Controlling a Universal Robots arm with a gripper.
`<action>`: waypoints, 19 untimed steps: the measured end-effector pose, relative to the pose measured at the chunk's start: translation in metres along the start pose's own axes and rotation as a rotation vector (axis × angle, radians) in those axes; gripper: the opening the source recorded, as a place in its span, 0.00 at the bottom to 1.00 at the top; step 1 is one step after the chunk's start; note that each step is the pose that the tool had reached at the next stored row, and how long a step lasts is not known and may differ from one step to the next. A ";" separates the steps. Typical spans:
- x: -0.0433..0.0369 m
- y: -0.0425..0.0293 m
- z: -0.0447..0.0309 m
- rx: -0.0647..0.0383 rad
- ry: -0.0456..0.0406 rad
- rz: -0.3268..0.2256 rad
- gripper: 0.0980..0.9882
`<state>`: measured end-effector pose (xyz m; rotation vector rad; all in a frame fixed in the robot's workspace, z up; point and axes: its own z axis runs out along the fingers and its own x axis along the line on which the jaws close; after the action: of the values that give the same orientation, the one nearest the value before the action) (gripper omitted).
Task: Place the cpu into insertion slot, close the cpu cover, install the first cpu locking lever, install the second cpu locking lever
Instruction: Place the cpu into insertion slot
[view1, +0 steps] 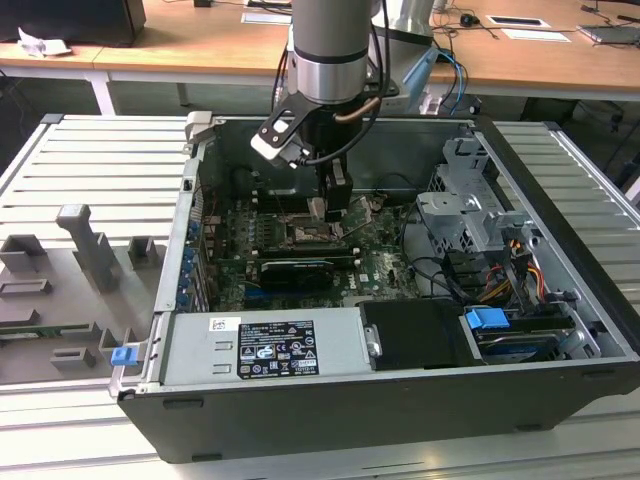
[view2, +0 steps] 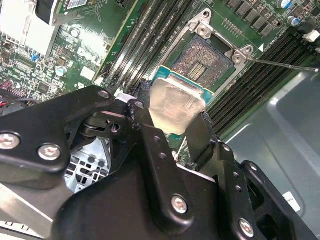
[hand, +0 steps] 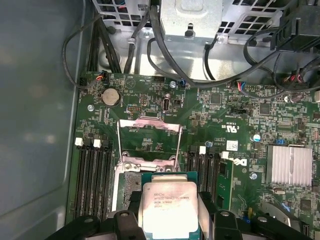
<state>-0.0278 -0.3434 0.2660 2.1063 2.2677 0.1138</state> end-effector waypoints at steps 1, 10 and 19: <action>0.0000 0.0000 0.0001 0.000 -0.0001 0.000 0.48; 0.0000 -0.0002 0.0023 0.000 0.0000 0.000 0.48; 0.0000 -0.0004 0.0052 0.000 -0.0001 0.001 0.48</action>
<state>-0.0278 -0.3434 0.2607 2.1071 2.2669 0.1136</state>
